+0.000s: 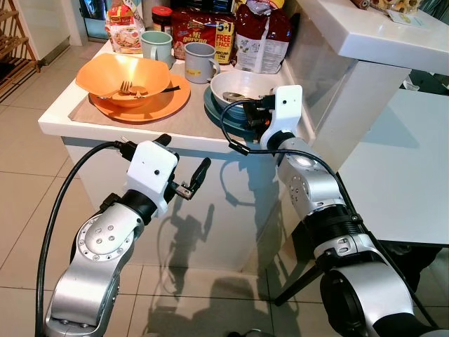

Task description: Setting the table

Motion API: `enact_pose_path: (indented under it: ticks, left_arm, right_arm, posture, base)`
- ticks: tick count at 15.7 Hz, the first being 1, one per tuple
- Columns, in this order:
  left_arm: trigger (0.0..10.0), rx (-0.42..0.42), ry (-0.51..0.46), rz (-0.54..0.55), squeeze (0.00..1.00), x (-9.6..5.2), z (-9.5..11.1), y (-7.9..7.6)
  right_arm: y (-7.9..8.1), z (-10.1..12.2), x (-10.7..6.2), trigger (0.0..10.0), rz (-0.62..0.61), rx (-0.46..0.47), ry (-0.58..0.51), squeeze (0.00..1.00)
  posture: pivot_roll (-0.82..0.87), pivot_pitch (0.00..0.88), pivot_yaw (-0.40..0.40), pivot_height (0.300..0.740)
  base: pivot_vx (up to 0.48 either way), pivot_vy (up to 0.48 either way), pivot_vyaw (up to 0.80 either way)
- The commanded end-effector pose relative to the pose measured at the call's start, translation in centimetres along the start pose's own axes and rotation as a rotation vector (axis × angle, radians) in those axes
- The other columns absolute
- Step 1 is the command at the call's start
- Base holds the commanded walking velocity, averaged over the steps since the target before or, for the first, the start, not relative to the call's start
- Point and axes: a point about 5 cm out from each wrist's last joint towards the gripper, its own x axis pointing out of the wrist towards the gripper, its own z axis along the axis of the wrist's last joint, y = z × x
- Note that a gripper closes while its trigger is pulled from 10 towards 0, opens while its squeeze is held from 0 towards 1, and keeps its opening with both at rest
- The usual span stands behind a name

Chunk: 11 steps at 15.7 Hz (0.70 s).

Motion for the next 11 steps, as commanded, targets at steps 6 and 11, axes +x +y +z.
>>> enact_pose_path:
  ticks: [6, 11]
  left_arm:
    - [10.0, 0.015, -0.015, -0.004, 0.0, 0.1, 0.4, -0.1]
    - [10.0, 0.02, -0.004, -0.008, 0.0, 0.2, 0.2, -0.1]
  right_arm:
    - [-1.1, 4.6, 0.3, 0.0, 0.033, 0.006, -0.121, 0.0]
    - [-1.7, 4.6, 0.5, 0.0, 0.015, 0.033, -0.11, 0.0]
  posture:
    - [0.08, 0.0, -0.136, 0.74]
    - [0.08, 0.0, -0.135, 0.74]
  base:
    - [0.0, 0.0, 0.0]
    - [0.0, 0.0, 0.0]
